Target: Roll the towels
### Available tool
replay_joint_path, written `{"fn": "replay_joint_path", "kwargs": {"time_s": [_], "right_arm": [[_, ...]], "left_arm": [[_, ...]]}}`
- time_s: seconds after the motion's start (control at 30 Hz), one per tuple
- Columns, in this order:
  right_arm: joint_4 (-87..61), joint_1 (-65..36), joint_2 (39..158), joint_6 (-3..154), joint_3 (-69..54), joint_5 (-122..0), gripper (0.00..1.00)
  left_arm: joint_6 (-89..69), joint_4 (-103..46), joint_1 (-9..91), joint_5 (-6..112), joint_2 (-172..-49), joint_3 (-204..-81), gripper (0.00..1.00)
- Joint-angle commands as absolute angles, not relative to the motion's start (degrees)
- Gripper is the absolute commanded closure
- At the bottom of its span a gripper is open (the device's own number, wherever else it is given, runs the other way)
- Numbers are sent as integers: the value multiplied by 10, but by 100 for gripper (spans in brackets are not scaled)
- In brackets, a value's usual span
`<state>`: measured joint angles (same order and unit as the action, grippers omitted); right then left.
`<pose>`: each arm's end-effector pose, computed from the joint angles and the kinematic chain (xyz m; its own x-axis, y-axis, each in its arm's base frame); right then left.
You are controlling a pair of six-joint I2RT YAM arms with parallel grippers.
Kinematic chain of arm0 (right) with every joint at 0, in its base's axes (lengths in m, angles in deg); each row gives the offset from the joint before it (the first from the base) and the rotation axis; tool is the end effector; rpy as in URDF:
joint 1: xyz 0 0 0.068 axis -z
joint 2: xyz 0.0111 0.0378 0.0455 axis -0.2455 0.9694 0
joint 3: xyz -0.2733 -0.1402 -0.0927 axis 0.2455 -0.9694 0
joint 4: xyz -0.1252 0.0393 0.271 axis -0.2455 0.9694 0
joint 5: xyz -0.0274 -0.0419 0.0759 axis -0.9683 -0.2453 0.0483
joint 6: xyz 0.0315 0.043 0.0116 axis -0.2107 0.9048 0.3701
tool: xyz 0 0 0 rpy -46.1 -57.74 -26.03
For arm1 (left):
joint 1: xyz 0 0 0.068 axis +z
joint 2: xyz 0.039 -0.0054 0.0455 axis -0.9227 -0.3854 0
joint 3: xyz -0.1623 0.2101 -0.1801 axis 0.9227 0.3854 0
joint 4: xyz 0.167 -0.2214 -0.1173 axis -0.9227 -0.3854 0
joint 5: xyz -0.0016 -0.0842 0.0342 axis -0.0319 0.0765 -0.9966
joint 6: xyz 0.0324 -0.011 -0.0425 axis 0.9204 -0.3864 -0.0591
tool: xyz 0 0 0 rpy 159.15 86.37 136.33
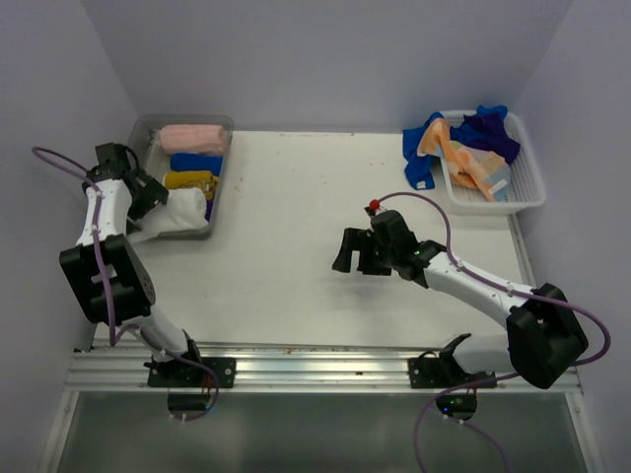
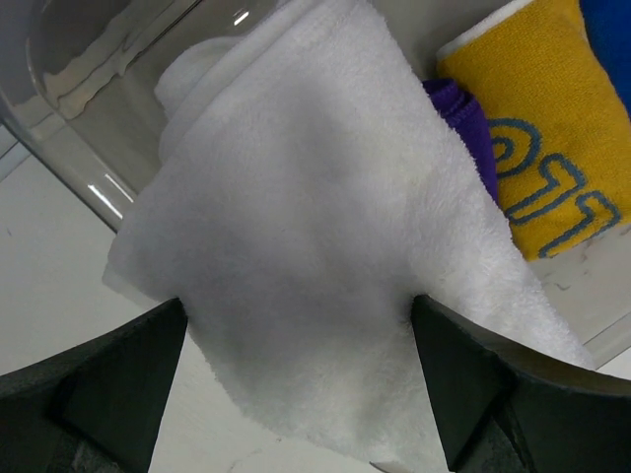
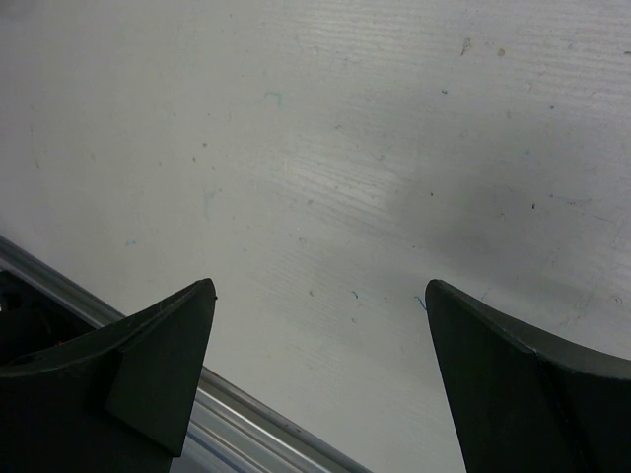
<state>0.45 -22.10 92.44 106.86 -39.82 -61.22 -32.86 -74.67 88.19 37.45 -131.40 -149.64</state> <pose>0.2336 0.1773 0.2383 -0.8581 0.1334 -0.4958 -0.1588 0.8493 0.5034 0.3717 0.1464 0.3010 -0.4379 -0.7745 -0.4564 -0.8033 0.5651 -0.1882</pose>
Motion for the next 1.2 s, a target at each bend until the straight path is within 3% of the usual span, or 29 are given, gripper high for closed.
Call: {"fn": "replay_joint_path", "kwargs": {"time_s": [0.0, 0.27, 0.57, 1.17], "right_arm": [[11, -222, 914, 1067, -375, -611, 9], [10, -222, 915, 1071, -375, -610, 9], [9, -223, 918, 1073, -372, -608, 9], [-6, -223, 917, 1078, -386, -600, 9]], "left_arm": [[-333, -677, 883, 399, -1320, -1495, 0], [-310, -589, 882, 481, -1352, -1479, 0], [-272, -561, 875, 469, -1382, -1475, 0], [-250, -644, 872, 481, -1259, -1447, 0]]}}
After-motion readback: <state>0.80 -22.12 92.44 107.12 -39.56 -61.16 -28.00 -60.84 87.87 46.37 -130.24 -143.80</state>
